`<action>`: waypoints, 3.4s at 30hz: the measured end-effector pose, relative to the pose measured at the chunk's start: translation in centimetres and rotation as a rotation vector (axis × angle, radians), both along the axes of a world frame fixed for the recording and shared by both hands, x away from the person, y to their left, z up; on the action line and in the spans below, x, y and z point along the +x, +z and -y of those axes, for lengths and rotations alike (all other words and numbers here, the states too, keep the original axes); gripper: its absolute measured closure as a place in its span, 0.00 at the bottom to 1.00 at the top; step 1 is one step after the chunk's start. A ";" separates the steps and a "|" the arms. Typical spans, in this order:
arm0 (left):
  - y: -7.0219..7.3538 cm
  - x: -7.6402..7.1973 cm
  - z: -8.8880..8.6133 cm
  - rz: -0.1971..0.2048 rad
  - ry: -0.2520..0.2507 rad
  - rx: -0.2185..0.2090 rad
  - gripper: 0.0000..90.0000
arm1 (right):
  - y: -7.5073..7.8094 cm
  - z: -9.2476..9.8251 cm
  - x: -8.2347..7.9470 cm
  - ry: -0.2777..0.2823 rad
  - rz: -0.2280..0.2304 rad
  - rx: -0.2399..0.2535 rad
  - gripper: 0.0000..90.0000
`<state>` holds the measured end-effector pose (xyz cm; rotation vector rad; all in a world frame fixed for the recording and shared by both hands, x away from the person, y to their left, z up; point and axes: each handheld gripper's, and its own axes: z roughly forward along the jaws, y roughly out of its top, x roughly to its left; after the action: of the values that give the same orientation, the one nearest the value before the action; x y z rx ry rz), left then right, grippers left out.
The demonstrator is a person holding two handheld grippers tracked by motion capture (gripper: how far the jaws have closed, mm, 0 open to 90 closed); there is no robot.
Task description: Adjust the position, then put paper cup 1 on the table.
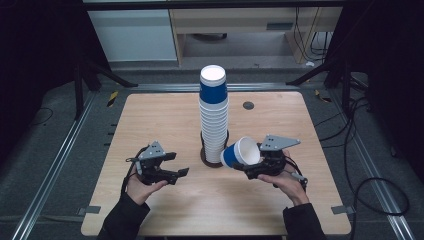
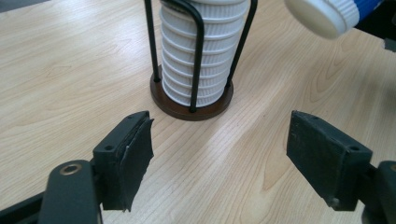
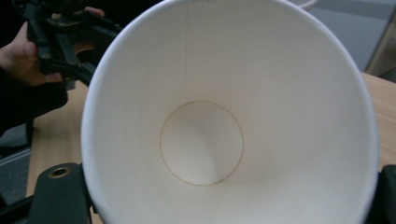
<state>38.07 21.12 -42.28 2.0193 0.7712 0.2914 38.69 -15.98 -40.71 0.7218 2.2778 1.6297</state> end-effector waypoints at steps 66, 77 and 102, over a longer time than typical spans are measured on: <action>0.0 1.3 -4.9 -0.025 0.202 0.000 0.25 | -4.2 7.1 8.3 -0.567 -0.313 -0.464 0.21; -0.1 1.4 -4.8 -0.031 0.194 0.007 0.25 | -5.1 6.8 8.6 -0.555 -0.327 -0.496 0.20; 0.2 1.1 -4.9 -0.021 0.195 -0.003 0.25 | -2.3 7.6 6.9 -0.592 -0.198 -0.347 0.06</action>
<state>39.18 26.03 -42.08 1.9497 0.9836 0.3816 45.60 -23.60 -43.03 1.3417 2.0952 0.9033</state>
